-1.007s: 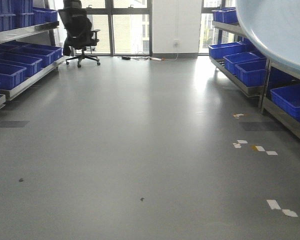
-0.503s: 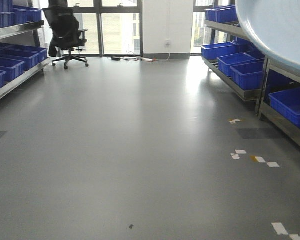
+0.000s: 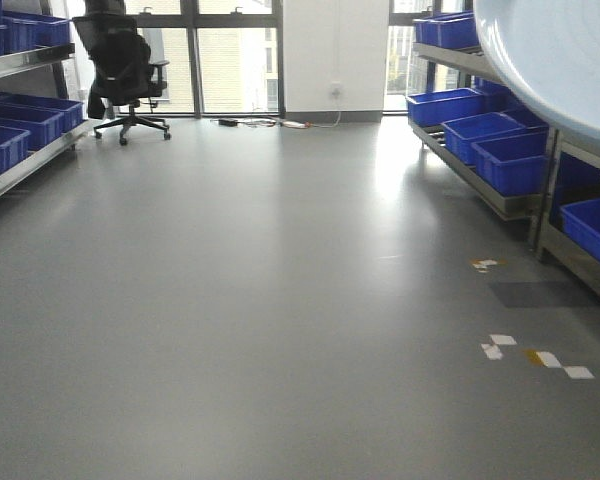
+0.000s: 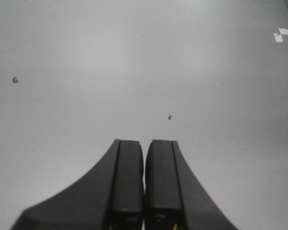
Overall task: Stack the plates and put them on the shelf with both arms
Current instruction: 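Drive the base to the blue bin rack holding the plates in the right gripper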
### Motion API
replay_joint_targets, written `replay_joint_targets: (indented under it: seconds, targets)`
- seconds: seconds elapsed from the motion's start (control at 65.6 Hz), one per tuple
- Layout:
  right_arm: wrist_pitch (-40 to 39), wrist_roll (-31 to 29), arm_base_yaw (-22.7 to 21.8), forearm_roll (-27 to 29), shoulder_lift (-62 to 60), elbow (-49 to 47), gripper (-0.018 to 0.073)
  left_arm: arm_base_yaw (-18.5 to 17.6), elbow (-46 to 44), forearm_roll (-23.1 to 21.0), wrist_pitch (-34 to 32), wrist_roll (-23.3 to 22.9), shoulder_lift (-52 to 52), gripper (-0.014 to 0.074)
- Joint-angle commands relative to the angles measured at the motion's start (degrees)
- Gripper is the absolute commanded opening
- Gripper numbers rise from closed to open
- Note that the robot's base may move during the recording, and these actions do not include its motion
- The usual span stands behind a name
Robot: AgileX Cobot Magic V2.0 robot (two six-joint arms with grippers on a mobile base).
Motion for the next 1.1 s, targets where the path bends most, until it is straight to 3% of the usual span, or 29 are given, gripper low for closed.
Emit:
replay_joint_targets:
  seconds: [0.0,1.083]
  targets:
    - [-5.6,-0.1,-0.4,0.6,0.1,-1.7,0.0057,0.1,-1.6,0.0,-4.1,-0.6,-0.2,0.0103]
    - [-5.6,-0.1,-0.4,0.6,0.1,-1.7,0.0057,0.1,-1.6,0.0,-4.1,-0.6,-0.2,0.0103]
